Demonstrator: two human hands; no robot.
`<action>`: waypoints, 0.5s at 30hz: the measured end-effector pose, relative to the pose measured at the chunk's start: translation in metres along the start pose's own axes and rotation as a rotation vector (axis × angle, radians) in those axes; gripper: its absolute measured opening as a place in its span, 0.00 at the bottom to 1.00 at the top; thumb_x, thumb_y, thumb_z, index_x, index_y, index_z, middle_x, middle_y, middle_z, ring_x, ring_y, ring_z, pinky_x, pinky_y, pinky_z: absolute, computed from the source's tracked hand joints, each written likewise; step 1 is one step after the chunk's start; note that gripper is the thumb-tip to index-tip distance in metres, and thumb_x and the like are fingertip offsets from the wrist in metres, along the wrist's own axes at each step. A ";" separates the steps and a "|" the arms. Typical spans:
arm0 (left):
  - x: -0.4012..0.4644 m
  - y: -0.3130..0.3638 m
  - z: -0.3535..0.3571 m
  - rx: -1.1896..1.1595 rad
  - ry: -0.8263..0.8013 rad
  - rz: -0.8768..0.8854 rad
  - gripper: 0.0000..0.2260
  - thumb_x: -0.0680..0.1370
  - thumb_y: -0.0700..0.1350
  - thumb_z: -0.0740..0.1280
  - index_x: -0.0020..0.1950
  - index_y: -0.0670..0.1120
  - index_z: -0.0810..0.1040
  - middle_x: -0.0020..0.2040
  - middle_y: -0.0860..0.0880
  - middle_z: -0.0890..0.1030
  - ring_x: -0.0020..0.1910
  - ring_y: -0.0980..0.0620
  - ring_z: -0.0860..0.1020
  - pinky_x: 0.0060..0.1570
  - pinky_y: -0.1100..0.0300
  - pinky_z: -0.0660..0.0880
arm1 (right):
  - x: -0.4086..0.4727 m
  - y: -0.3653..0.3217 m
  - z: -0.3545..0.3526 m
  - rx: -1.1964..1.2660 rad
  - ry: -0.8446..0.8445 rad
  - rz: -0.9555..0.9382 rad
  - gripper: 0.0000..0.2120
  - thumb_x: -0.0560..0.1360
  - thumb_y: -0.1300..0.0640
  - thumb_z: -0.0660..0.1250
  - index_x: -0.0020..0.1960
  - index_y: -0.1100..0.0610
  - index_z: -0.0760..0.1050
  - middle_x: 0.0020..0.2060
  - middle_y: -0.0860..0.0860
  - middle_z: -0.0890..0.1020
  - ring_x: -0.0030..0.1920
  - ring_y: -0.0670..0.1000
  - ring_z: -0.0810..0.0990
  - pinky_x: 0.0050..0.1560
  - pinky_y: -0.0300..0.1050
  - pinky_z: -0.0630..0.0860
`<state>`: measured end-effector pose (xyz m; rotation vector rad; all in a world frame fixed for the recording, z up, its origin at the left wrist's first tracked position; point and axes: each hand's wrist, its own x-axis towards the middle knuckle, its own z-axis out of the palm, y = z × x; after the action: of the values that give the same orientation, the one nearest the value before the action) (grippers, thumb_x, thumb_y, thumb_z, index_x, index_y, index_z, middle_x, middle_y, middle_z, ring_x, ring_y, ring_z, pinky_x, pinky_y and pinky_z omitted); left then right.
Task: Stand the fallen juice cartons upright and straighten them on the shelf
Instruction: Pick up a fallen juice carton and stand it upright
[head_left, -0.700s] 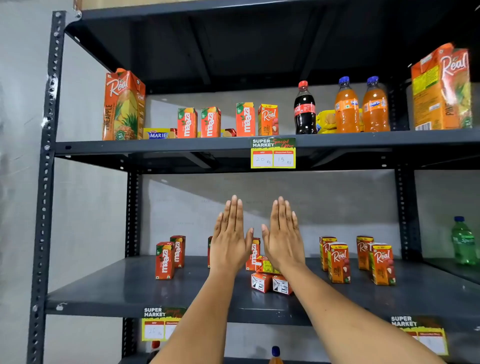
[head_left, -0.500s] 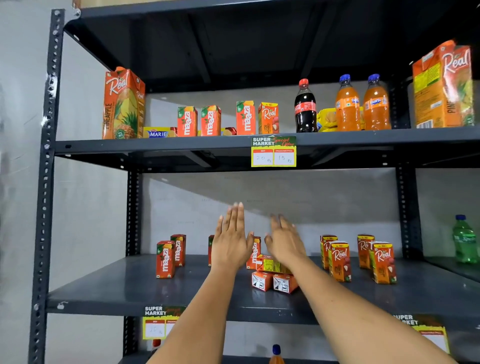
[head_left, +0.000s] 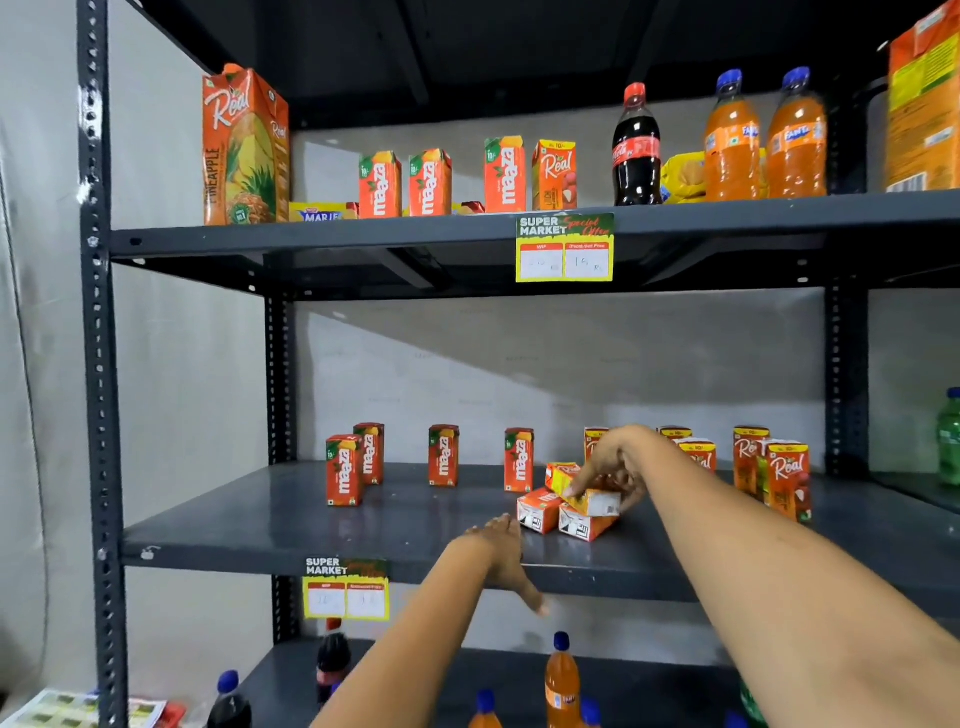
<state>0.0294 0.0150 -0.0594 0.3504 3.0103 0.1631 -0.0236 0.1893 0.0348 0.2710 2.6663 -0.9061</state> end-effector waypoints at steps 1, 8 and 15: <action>0.000 0.000 0.009 0.077 0.106 0.016 0.46 0.69 0.60 0.75 0.77 0.43 0.55 0.77 0.43 0.59 0.73 0.41 0.61 0.70 0.45 0.63 | 0.000 0.001 0.000 0.009 -0.002 0.006 0.33 0.61 0.55 0.81 0.60 0.58 0.68 0.59 0.55 0.70 0.66 0.54 0.73 0.62 0.51 0.76; -0.002 -0.003 0.038 0.173 0.483 0.036 0.36 0.71 0.60 0.71 0.74 0.46 0.64 0.73 0.47 0.68 0.67 0.45 0.71 0.64 0.50 0.70 | -0.016 0.003 0.006 0.109 -0.063 0.101 0.47 0.50 0.57 0.85 0.66 0.59 0.69 0.62 0.54 0.75 0.54 0.54 0.78 0.39 0.45 0.81; -0.004 -0.004 0.040 0.166 0.527 0.038 0.34 0.71 0.60 0.70 0.72 0.47 0.66 0.71 0.48 0.71 0.65 0.47 0.74 0.62 0.51 0.72 | -0.025 0.009 0.015 0.259 -0.011 0.009 0.14 0.66 0.60 0.77 0.42 0.60 0.72 0.40 0.55 0.74 0.36 0.49 0.73 0.30 0.36 0.74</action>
<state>0.0368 0.0144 -0.0991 0.4387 3.5520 0.0056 0.0055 0.1852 0.0266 0.3350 2.5326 -1.2471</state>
